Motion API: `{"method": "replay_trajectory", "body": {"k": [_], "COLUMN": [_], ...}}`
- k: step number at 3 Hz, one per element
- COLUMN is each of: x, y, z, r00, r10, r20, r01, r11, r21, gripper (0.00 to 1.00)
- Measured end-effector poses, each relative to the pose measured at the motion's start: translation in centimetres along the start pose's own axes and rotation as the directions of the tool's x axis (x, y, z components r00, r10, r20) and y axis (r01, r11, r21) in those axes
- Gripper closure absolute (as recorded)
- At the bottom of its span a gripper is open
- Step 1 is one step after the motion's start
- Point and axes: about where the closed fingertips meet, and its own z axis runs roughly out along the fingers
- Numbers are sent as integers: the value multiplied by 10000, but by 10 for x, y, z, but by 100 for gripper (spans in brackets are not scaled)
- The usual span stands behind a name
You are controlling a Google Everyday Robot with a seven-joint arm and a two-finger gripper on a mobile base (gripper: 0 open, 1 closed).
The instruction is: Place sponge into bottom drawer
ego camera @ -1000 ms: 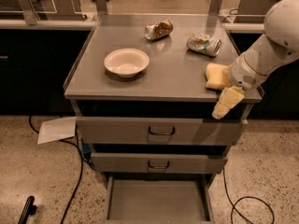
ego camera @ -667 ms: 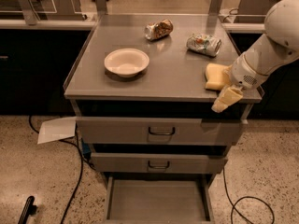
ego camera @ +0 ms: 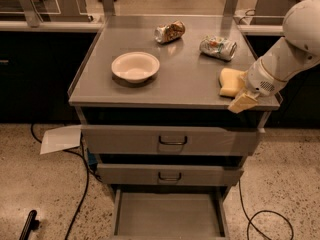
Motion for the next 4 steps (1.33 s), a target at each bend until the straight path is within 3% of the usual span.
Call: {"method": "replay_trajectory", "body": {"k": [1,2,3,4], "x": [0,-2,-19,-19], "y": [0,1,19,19], "z": [0,-4,-39,-39], "r00": [10000,10000,9983,9983], "r10": [-2,-30,-583,-584], "r20": [1,8,22,24], "r01": [2,30,583,584], "r11": [10000,10000,9982,9982], "r21": [-1,-9,-133,-135], "gripper": [100,100,100,100]}}
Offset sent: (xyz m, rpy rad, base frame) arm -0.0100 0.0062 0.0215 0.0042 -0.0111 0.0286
